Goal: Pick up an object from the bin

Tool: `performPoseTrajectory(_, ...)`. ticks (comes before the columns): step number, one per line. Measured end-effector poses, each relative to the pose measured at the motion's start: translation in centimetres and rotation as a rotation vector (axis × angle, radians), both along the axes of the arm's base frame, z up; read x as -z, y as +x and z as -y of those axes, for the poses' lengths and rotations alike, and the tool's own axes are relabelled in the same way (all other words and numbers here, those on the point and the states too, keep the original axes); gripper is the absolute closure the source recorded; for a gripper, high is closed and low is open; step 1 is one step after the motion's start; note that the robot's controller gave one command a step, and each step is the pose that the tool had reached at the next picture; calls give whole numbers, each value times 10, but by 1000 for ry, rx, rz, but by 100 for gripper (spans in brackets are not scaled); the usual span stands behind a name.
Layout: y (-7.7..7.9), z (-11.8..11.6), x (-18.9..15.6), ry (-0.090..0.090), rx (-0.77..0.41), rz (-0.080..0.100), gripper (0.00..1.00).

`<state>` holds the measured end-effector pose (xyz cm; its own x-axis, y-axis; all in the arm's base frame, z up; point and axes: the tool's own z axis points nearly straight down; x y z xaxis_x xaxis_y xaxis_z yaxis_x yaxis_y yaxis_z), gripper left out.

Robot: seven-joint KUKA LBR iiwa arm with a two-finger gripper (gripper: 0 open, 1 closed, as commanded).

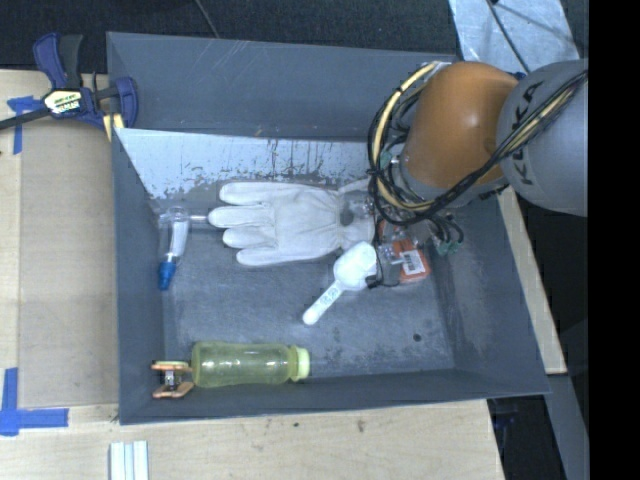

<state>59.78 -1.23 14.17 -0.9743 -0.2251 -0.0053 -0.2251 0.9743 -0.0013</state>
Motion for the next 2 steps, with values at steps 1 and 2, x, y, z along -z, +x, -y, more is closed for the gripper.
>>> performPoseTrajectory(1, 0, -13, 62, -1, -230, -1, 0)
performPoseTrajectory(2, 10, -25, 71, 0, -118, -2, 100)
